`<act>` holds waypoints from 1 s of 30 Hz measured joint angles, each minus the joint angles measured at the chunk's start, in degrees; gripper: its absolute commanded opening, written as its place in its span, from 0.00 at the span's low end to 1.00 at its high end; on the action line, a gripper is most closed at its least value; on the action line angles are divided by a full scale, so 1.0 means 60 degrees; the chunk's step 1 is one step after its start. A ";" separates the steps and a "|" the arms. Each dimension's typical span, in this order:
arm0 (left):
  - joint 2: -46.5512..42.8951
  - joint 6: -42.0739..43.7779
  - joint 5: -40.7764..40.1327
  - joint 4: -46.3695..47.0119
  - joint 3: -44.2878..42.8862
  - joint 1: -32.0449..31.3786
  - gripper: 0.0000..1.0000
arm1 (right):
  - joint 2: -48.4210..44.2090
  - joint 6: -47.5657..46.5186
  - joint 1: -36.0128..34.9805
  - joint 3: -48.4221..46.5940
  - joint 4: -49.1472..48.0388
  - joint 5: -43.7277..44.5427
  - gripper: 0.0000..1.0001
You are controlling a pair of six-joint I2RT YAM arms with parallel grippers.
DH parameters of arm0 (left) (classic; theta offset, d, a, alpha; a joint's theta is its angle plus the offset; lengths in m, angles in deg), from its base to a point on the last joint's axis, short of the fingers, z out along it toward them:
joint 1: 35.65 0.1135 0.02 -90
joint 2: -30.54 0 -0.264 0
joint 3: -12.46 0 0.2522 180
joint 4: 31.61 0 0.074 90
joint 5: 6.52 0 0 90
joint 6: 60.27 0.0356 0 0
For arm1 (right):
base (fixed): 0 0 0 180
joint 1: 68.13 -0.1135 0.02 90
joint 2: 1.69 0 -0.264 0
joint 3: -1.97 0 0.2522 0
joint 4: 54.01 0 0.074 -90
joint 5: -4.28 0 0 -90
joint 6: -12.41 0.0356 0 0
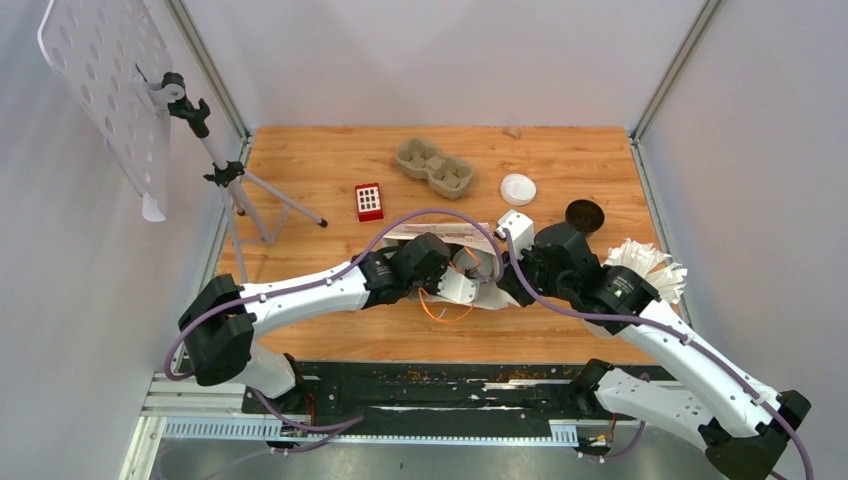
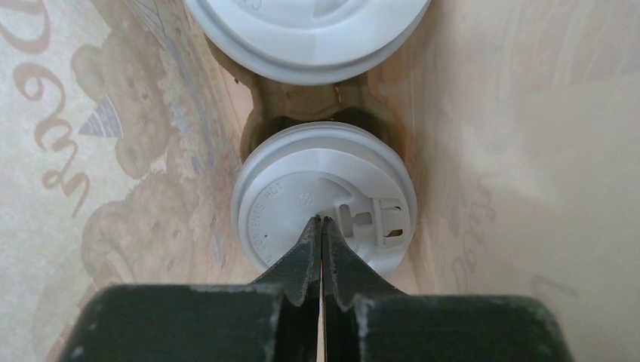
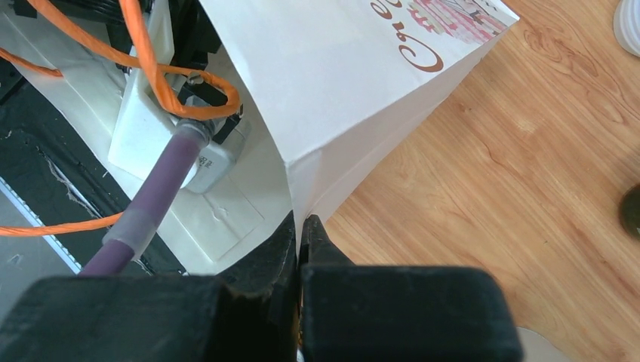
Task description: Pack the takeout coffee
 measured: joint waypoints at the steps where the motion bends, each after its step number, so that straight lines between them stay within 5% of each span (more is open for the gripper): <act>1: -0.0004 0.0004 -0.0029 -0.0004 0.0000 0.0015 0.00 | 0.0000 0.0000 0.0000 0.0000 0.0000 0.0000 0.00; 30: -0.0029 0.0219 0.1355 0.0098 -0.0769 0.0138 0.00 | 0.0280 -0.0106 0.0000 0.0000 -0.0076 -0.0018 0.00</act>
